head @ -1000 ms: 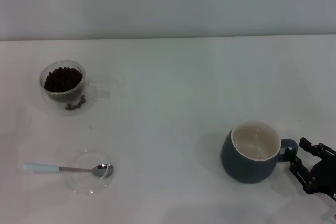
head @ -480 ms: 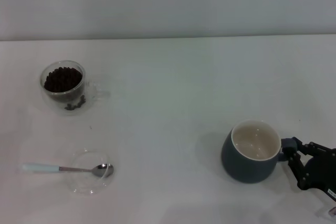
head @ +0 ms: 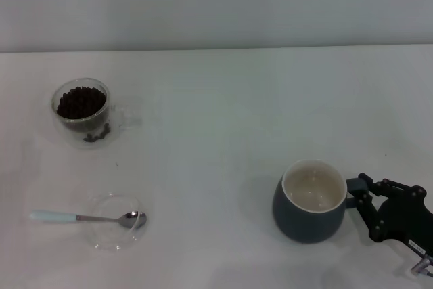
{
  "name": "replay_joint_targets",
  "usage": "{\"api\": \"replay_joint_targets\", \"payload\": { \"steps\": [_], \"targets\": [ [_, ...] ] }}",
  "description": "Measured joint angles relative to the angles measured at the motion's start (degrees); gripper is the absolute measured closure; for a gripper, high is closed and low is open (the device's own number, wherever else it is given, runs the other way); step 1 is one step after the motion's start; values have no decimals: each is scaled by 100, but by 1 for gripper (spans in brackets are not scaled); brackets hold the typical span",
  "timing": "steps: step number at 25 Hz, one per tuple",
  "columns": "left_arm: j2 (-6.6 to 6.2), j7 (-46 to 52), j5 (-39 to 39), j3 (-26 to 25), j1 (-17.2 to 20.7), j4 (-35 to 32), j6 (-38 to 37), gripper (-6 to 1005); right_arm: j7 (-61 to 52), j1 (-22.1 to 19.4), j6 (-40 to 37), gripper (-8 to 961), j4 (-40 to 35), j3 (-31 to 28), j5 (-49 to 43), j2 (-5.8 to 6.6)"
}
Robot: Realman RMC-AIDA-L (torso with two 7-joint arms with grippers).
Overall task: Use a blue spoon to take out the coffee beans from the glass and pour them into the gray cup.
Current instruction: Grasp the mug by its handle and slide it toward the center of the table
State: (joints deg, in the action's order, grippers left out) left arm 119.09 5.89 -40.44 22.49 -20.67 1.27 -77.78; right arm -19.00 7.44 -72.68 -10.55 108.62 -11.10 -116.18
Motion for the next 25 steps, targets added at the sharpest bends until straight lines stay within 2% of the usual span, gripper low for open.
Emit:
{"api": "replay_joint_targets", "payload": {
  "steps": [11, 15, 19, 22, 25],
  "targets": [
    [9, 7, 2, -8, 19, 32, 0, 110, -297, 33, 246, 799, -373, 351, 36, -1],
    [9, 16, 7, 0, 28, 36, 0, 110, -382, 65, 618, 800, -733, 732, 122, 0],
    [15, 18, 9, 7, 36, 41, -1, 110, -352, 131, 1034, 803, -1154, 1416, 651, -1],
    [17, 18, 11, 3, 37, 47, -1, 111, -286, 225, 1102, 805, -1258, 1835, 1044, 0],
    [17, 18, 11, 5, 39, 49, -1, 111, -231, 266, 1104, 807, -1342, 1991, 1225, -1]
  ]
}}
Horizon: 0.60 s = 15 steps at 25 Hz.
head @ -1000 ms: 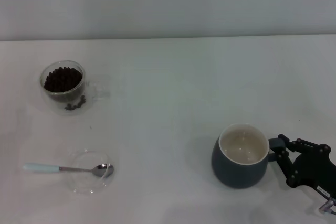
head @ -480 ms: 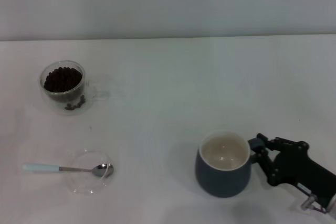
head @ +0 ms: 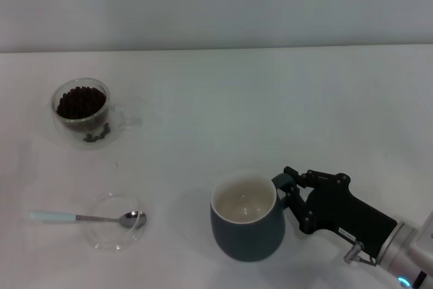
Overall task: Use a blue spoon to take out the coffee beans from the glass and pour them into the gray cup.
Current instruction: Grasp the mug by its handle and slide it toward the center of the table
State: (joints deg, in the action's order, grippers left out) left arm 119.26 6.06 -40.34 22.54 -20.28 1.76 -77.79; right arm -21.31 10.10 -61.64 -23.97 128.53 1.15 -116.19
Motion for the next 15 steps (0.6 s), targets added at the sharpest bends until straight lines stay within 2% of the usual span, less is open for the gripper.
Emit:
{"api": "replay_joint_targets", "payload": {
  "steps": [15],
  "targets": [
    [-17, 0, 0, -14, 19, -17, 57, 110, 239, 235, 123, 810, -113, 388, 56, 0]
  ]
}}
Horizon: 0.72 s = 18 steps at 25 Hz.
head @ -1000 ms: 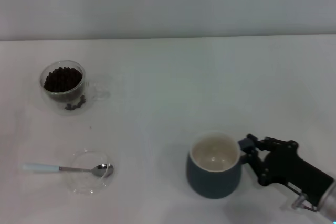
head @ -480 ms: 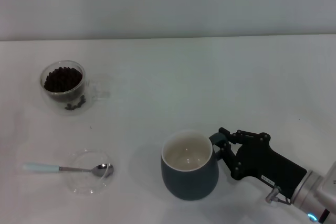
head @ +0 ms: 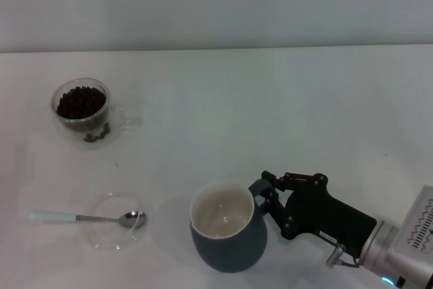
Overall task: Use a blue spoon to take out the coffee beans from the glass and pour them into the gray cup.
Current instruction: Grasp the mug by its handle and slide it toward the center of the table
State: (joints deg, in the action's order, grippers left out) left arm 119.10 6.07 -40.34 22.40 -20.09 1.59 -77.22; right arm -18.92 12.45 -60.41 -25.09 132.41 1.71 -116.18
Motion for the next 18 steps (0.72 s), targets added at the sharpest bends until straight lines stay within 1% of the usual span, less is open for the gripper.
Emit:
{"api": "replay_joint_targets", "payload": {
  "steps": [3, 18],
  "targets": [
    [-1, 0, 0, 0, 2, -15, 51, 110, 45, 64, 43, 810, -7, 85, -12, 0],
    [-10, -38, 0, -9, -28, -36, 107, 111, 216, 158, 182, 811, 47, 140, -38, 0]
  ]
}}
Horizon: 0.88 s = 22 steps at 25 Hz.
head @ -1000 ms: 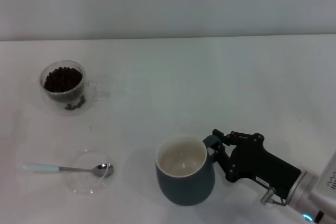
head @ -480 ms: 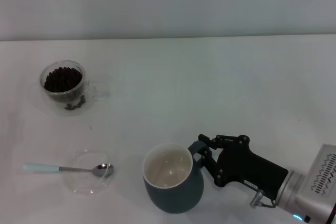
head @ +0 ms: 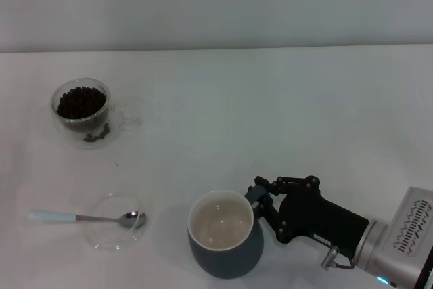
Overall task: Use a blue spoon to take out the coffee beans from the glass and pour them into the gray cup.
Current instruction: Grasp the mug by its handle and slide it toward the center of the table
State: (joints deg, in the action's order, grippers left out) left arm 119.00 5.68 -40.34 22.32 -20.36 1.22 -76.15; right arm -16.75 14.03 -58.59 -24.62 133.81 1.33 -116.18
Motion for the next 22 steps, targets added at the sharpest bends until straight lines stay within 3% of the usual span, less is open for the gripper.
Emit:
{"api": "replay_joint_targets", "payload": {
  "steps": [6, 11, 22],
  "targets": [
    [0, -3, 0, 0, 5, -3, 8, 110, 210, 2, -26, 802, 9, -40, 11, 14],
    [0, -6, 0, 0, 2, -8, 12, 110, 289, -4, -40, 684, 10, -47, 30, 17],
    [0, -6, 15, 0, 2, -9, 54, 111, 282, -34, -17, 565, 158, -152, 89, 26]
  ]
}}
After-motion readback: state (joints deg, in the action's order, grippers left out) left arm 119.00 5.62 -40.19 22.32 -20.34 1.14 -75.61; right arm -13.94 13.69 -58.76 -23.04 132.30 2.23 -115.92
